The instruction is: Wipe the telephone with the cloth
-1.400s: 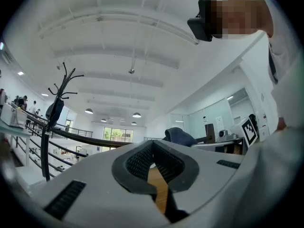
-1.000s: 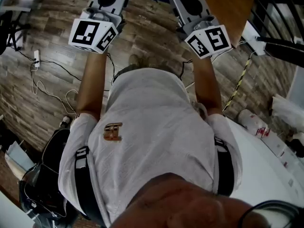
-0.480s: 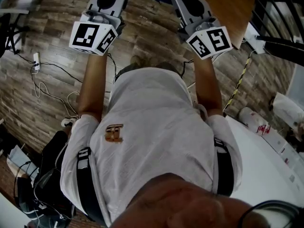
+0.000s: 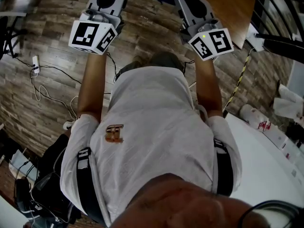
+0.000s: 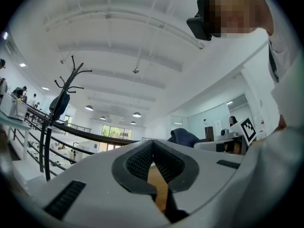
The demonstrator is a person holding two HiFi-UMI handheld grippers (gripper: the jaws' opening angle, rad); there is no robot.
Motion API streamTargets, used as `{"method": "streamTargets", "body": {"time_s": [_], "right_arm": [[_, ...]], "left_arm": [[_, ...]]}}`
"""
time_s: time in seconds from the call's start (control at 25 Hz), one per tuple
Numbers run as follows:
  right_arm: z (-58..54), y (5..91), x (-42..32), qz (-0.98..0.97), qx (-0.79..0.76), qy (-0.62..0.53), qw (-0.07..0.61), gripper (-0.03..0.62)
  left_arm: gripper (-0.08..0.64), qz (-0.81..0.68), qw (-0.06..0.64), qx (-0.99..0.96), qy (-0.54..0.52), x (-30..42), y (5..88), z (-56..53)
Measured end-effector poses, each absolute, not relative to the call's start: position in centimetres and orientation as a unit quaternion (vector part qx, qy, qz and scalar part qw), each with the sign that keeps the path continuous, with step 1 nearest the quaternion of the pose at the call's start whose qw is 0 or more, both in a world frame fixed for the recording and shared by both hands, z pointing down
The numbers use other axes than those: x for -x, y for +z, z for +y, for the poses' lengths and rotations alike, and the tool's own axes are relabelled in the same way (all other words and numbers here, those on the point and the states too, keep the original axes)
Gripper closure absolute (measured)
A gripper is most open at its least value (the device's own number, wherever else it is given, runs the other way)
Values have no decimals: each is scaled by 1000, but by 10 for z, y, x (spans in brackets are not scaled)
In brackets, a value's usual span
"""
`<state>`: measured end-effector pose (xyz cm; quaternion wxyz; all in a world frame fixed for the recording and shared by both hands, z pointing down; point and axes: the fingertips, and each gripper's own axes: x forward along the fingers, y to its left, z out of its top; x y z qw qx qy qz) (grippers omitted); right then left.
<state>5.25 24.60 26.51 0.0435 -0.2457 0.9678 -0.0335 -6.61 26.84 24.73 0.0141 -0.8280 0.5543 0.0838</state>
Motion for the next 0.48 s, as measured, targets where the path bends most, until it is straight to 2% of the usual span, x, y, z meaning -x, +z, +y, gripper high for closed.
{"method": "streamTargets", "body": {"time_s": [0.48], "right_arm": [[201,275,-31,967,246,-41,43,532]], "left_arm": [[541,557,8,827,77,93,257,224]]}}
